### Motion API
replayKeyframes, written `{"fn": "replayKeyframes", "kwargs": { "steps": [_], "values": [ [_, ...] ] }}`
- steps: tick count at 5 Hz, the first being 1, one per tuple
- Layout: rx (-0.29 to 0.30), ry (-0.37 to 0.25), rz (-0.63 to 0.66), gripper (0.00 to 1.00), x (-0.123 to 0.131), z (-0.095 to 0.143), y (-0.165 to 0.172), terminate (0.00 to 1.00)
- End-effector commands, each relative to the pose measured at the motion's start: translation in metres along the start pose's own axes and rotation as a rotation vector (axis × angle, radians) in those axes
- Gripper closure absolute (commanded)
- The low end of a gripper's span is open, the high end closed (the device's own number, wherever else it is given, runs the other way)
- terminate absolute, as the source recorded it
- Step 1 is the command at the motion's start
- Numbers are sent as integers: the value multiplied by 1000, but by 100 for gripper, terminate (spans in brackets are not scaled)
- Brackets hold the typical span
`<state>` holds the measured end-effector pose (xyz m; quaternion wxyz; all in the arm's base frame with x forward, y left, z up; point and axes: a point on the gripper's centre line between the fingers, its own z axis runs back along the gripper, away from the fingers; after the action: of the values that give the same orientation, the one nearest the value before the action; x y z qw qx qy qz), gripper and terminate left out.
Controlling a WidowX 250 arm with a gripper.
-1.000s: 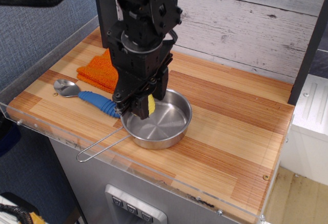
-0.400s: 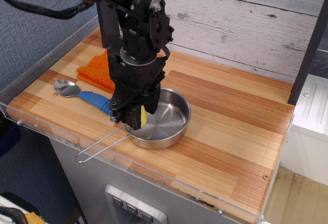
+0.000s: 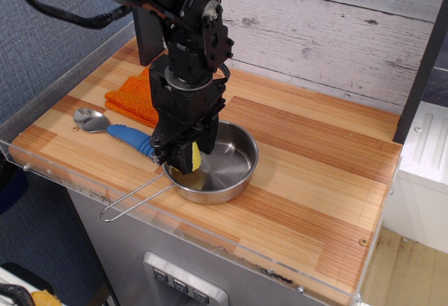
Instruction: Place the yellow lemon inside the pot
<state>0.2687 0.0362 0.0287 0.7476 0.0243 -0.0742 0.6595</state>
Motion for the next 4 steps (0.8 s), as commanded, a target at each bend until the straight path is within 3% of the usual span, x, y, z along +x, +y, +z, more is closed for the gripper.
{"fn": "replayKeyframes", "kwargs": {
  "steps": [1, 2, 4],
  "values": [
    [-35, 7, 35, 100, 0, 9, -7, 0],
    [-6, 25, 68, 0, -1, 8, -8, 0],
    [7, 14, 68, 0, 1, 10, -6, 0]
  ]
}}
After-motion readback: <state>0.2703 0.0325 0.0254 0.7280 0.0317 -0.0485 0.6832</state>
